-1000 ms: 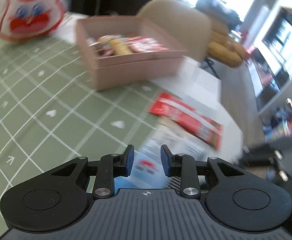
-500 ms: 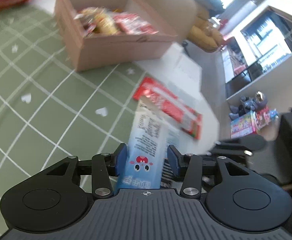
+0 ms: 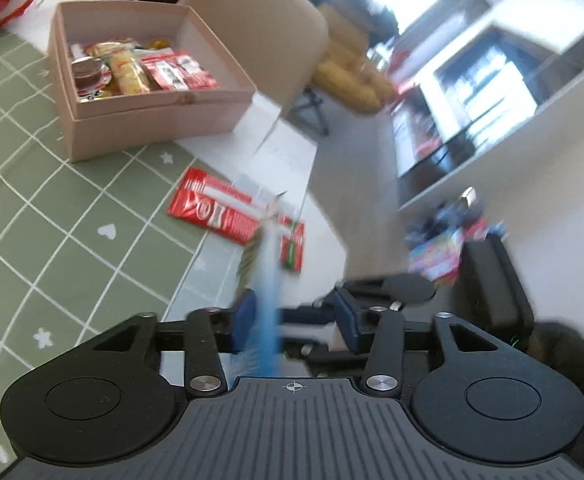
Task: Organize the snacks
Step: 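Hold the blue bag edge with the left tool and lift it, then grasp the red-and-green stick pack with the right tool while the left holds the blue bag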
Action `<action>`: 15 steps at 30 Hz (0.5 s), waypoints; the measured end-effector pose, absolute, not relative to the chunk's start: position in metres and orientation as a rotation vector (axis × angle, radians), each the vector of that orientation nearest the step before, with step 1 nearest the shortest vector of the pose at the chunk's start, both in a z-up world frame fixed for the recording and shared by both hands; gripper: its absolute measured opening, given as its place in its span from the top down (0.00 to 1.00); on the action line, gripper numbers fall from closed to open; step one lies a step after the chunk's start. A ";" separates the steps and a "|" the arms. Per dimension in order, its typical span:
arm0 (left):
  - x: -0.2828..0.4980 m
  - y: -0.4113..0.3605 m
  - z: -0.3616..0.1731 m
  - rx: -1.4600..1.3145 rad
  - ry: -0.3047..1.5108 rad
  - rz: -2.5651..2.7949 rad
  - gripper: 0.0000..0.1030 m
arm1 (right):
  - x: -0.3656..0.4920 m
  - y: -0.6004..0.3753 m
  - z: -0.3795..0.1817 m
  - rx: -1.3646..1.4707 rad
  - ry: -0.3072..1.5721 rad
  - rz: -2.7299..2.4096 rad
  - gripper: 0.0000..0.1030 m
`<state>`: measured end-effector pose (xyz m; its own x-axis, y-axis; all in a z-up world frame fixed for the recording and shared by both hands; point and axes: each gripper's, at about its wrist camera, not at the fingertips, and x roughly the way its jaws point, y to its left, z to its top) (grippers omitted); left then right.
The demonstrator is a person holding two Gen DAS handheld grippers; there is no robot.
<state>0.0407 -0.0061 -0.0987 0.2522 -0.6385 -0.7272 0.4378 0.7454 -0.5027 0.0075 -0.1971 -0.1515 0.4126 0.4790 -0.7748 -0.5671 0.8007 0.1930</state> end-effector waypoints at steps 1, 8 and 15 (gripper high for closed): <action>0.036 -0.016 -0.100 -0.119 1.090 -0.694 0.61 | 0.007 -0.198 -0.152 -0.104 0.933 0.658 0.79; 0.028 -0.040 -0.130 -0.008 1.091 -0.594 0.78 | 0.001 -0.197 -0.151 -0.110 0.922 0.650 0.79; 0.031 -0.019 -0.141 -0.148 1.072 -0.523 0.82 | 0.004 -0.201 -0.140 -0.192 0.857 0.559 0.50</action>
